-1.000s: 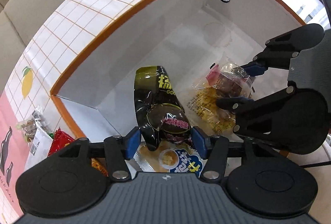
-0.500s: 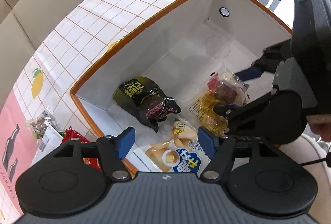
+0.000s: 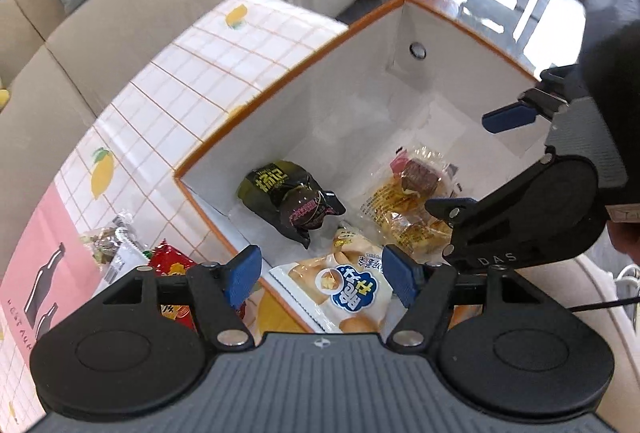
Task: Organize snacks
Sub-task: 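Open both tools to drop the bags into the box and lift, then move left tool to striped peanut-cracker bag while right tool approaches red crispy-snack bag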
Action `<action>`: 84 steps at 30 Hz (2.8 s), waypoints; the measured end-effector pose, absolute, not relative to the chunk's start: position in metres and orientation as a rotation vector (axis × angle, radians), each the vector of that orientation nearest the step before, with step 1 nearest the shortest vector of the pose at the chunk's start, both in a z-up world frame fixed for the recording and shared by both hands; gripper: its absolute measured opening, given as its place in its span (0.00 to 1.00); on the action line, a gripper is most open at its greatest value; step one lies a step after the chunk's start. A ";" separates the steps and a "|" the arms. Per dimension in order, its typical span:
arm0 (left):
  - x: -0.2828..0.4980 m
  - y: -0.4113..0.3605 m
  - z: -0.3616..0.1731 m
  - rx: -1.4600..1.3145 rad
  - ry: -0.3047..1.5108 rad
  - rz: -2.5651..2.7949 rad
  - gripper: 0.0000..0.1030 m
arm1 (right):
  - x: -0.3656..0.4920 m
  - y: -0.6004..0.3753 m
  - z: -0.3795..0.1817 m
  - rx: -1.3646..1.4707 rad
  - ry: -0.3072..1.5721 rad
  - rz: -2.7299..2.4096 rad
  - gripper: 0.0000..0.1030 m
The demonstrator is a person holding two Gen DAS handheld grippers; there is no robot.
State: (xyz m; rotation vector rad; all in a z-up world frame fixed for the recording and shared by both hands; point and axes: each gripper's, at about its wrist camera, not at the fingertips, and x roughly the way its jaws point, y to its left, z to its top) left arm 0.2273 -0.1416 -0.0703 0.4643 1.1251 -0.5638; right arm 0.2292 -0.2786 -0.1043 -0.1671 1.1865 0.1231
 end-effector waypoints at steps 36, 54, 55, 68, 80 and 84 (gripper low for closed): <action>0.105 0.088 -0.086 -0.028 0.809 -0.062 0.74 | 0.099 -0.105 -0.088 -0.023 0.691 0.173 0.88; 0.134 0.121 -0.135 -0.192 0.909 -0.109 0.74 | 0.141 -0.058 -0.149 -0.215 0.767 0.293 0.81; 0.137 0.119 -0.136 -0.211 0.915 -0.116 0.75 | 0.143 -0.056 -0.151 -0.233 0.758 0.297 0.79; 0.183 0.103 -0.172 -0.366 1.071 -0.115 0.72 | 0.164 -0.044 -0.177 -0.367 0.744 0.315 0.74; 0.191 0.113 -0.180 -0.465 1.085 -0.105 0.46 | 0.177 -0.042 -0.188 -0.329 0.739 0.346 0.83; 0.188 0.121 -0.165 -0.438 1.026 -0.068 0.45 | 0.187 -0.039 -0.193 -0.319 0.755 0.326 0.83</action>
